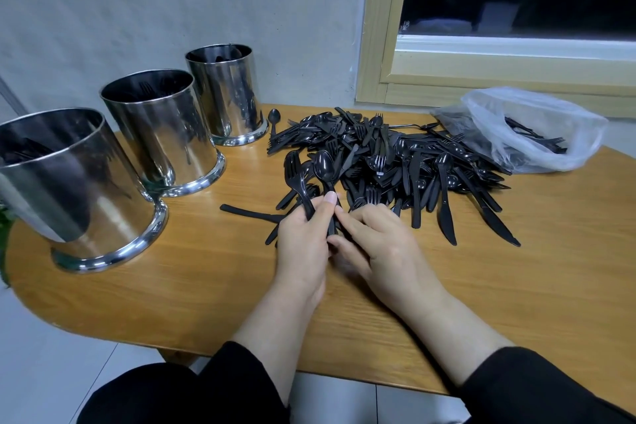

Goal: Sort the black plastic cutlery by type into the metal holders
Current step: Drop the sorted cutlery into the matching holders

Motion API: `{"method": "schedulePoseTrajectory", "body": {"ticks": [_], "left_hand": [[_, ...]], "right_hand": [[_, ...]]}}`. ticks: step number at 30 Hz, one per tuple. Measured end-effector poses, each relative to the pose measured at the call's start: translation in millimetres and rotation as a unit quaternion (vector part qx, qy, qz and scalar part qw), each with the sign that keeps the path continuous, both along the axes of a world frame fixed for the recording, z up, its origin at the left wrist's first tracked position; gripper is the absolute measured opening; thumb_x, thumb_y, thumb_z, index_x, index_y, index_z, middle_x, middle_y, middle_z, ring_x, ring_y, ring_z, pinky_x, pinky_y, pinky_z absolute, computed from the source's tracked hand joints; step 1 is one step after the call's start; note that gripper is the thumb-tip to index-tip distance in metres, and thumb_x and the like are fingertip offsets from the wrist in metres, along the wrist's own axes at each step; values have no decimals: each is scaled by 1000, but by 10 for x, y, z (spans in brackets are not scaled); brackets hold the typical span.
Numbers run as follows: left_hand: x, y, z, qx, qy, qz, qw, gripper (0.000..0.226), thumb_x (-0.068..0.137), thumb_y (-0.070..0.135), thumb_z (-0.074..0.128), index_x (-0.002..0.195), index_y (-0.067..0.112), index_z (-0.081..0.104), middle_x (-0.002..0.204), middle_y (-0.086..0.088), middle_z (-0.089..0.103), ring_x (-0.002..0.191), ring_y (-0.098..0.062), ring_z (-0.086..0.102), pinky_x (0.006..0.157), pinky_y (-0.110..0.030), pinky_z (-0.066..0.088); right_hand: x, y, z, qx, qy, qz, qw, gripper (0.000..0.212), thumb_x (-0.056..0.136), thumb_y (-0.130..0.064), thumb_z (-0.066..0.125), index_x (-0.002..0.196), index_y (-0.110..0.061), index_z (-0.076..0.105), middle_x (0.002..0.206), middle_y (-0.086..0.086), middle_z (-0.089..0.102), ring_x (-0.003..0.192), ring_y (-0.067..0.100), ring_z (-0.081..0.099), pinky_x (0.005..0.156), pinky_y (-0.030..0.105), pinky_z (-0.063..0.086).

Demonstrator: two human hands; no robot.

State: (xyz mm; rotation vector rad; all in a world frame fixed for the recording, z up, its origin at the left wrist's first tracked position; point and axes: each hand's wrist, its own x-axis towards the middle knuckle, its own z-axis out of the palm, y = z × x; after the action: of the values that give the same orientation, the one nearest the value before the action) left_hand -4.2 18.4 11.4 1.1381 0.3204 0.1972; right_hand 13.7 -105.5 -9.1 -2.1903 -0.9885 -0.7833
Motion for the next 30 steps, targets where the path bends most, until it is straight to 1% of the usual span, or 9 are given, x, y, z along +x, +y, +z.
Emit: {"method": "schedulePoseTrajectory", "body": {"ticks": [3, 4, 8, 11, 13, 16, 21, 25, 30], "left_hand": [[11, 35, -24, -26, -10, -16, 999, 18, 101, 25, 64, 103, 17, 80, 95, 0, 77, 93, -18, 70, 76, -26, 54], [10, 42, -25, -36, -13, -22, 999, 18, 102, 23, 64, 103, 16, 80, 93, 0, 76, 93, -17, 71, 79, -28, 55], [9, 46, -22, -45, -26, -35, 998, 17, 103, 15, 60, 105, 11, 77, 81, -2, 65, 78, -14, 64, 74, -26, 56], [19, 48, -43, -36, -23, -30, 999, 18, 104, 16, 59, 103, 12, 77, 78, -4, 64, 70, -14, 62, 62, -24, 54], [25, 52, -62, -12, -25, -27, 999, 20, 104, 17, 58, 99, 17, 77, 69, 0, 56, 58, -11, 49, 48, -22, 40], [23, 57, -69, 8, -33, -28, 999, 20, 106, 18, 55, 104, 14, 75, 64, 1, 51, 54, -10, 39, 46, -24, 26], [18, 48, -60, 14, -35, -37, 999, 22, 107, 19, 53, 109, 14, 74, 62, 2, 48, 52, -7, 36, 48, -26, 24], [6, 55, -63, 15, -38, -47, 998, 22, 106, 20, 54, 106, 15, 75, 63, 1, 45, 54, -9, 34, 51, -28, 23], [-1, 60, -54, 28, -32, -59, 997, 22, 105, 19, 54, 96, 10, 73, 66, -1, 46, 56, -12, 33, 53, -29, 23]], "right_hand": [[-7, -6, -10, -10, 10, 13, 1000, 43, 100, -29, 62, 132, 0, 63, 100, 7, 62, 88, 26, 57, 82, 34, 49], [-10, -6, -12, -12, 12, 15, 1000, 43, 100, -30, 62, 130, 0, 64, 101, 7, 63, 89, 26, 57, 82, 36, 50], [-40, -13, 4, -27, 28, 21, 999, 37, 102, -33, 57, 122, -4, 69, 102, 5, 60, 90, 26, 56, 81, 38, 50], [-79, -17, 48, -10, 38, 30, 999, 35, 103, -33, 54, 120, -7, 70, 105, 5, 60, 94, 24, 56, 87, 31, 47], [-59, -61, 96, 47, 47, -22, 998, 31, 103, -30, 53, 115, -8, 72, 104, 1, 62, 94, 18, 57, 87, 27, 45], [131, -243, 232, 90, 105, -169, 976, 17, 99, -24, 62, 103, -12, 73, 95, -2, 63, 88, 14, 58, 80, 28, 45], [638, -549, 380, -47, 263, -355, 896, 33, 96, -48, 59, 104, -18, 69, 92, 2, 70, 88, 25, 64, 74, 33, 49], [911, -533, 397, -129, 304, -407, 852, 40, 93, -58, 59, 93, -18, 64, 81, 3, 67, 81, 29, 62, 72, 38, 54], [1038, -476, 403, -146, 309, -405, 848, 35, 92, -50, 62, 90, -15, 66, 78, 4, 67, 77, 30, 65, 73, 39, 57]]}}
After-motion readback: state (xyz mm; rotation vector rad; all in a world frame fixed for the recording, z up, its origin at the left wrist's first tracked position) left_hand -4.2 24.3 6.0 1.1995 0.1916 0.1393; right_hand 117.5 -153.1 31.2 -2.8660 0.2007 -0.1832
